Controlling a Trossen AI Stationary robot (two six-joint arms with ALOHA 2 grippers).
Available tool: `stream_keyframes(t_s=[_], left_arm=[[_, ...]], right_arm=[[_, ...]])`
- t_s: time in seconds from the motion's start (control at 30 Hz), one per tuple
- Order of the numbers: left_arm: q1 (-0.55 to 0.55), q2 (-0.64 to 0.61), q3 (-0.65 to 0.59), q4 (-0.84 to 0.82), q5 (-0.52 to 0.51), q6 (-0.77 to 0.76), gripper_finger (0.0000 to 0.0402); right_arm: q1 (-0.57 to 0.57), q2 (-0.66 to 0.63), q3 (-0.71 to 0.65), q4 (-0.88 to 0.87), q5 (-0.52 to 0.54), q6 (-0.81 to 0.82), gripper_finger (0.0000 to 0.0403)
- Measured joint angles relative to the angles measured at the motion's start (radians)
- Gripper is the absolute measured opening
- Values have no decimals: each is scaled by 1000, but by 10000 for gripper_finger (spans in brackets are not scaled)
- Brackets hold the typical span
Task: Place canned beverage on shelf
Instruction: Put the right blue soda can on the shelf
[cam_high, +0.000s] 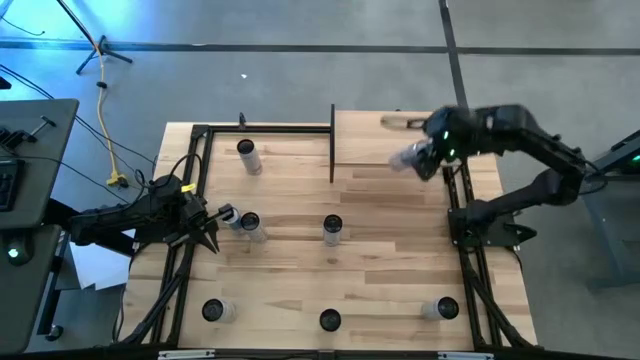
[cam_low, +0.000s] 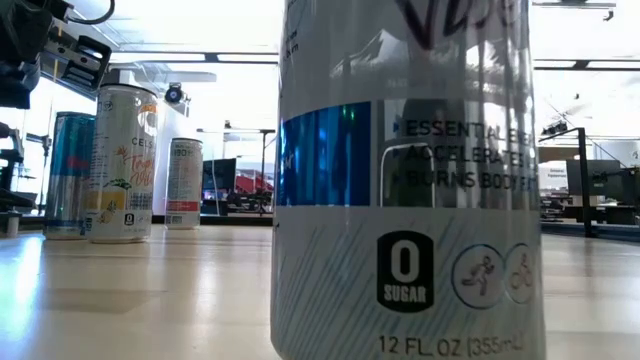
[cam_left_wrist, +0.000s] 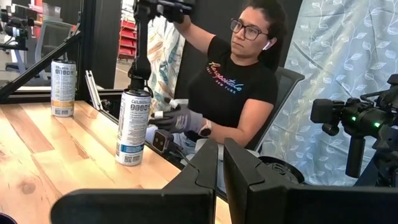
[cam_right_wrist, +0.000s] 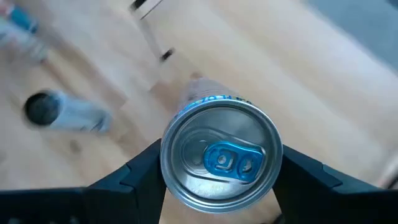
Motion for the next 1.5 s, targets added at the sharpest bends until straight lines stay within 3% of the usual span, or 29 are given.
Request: stream_keyframes(t_s=[0.23, 0.43, 0.83, 1.2, 1.5], left_arm=[[0, 0, 0, 0, 0, 0, 3], [0, 0, 0, 0, 0, 0, 3], [0, 0, 0, 0, 0, 0, 3], [0, 0, 0, 0, 0, 0, 3], [0, 0, 0, 0, 0, 0, 3]], right_arm=[[-275, 21, 6, 0, -19, -179, 228], [-415, 86, 6, 1, -30, -277, 228], [-561, 239, 6, 3, -20, -353, 234], [-722, 274, 8, 5, -19, -351, 234], [-761, 277, 61, 1, -115, -327, 234]])
